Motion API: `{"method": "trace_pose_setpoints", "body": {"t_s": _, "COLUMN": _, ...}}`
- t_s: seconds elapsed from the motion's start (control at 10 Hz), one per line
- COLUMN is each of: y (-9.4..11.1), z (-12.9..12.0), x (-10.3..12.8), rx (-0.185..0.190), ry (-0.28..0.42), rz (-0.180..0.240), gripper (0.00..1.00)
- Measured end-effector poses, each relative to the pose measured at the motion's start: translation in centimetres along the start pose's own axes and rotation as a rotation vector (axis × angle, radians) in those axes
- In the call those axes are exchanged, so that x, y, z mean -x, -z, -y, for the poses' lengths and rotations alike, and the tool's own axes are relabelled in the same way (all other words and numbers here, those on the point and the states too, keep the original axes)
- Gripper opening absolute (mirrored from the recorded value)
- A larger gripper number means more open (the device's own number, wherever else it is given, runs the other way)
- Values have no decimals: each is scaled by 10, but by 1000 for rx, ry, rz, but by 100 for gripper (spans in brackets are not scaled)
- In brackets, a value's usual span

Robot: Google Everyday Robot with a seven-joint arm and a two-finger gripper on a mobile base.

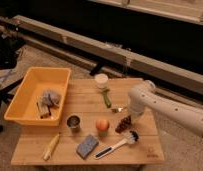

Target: Place grapes in paper cup

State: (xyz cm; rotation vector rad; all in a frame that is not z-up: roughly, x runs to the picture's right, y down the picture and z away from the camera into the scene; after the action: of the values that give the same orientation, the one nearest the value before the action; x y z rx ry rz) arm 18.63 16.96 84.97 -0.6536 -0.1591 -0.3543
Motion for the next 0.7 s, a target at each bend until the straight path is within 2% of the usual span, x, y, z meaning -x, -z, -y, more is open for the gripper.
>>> {"method": "trace_pose_setpoints", "body": {"t_s": 0.2, "y": 21, "z": 1, "x": 4, "rx": -22, "ry": 7, "rz": -9, "gripper": 0}}
{"method": "trace_pose_setpoints", "body": {"t_s": 0.5, "y": 73, "z": 19, "x": 22, "rx": -85, "ry": 38, "rz": -8, "gripper": 0}}
{"method": "trace_pose_setpoints", "body": {"t_s": 0.6, "y": 95, "z": 30, "x": 34, "rx": -116, "ry": 67, "rz": -12, "gripper": 0}}
{"method": "trace_pose_setpoints", "body": {"t_s": 0.7, "y": 107, "z": 42, "x": 46, "rx": -147, "ry": 93, "rz": -16, "gripper": 0}}
